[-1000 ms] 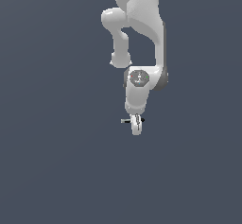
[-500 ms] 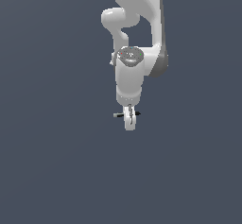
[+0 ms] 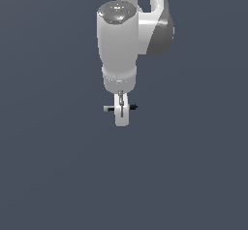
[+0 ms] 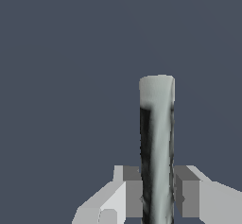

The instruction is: Pick up the object and move it to a goal position.

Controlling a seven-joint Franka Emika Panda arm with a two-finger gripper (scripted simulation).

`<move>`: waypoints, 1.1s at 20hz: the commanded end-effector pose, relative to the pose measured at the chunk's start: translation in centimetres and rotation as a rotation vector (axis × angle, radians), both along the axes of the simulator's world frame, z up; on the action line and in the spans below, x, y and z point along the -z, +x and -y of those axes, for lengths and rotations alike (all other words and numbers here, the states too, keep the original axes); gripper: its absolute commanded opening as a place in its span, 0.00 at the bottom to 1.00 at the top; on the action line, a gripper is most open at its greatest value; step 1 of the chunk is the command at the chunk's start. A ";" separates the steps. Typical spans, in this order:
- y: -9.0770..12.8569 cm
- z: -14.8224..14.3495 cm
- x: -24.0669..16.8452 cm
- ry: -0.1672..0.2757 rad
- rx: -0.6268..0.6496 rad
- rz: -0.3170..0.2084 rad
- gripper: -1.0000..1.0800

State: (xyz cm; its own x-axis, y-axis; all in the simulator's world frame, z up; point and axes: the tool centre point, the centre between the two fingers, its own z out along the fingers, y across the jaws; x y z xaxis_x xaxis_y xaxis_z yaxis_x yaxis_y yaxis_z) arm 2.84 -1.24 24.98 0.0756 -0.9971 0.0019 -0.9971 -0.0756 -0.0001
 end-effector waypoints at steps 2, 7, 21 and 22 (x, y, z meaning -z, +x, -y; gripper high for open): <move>0.9 1.2 -3.5 -0.001 -0.001 -0.001 0.00; 2.1 2.7 -7.7 0.000 -0.002 -0.001 0.00; 4.6 5.4 -15.4 0.001 -0.004 -0.001 0.00; 4.7 5.5 -15.7 0.001 -0.004 -0.001 0.00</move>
State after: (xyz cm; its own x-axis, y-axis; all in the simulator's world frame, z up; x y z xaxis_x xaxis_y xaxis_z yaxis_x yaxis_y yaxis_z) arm 7.41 -6.61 40.13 0.0794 -0.9968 0.0010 -0.9968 -0.0794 -0.0001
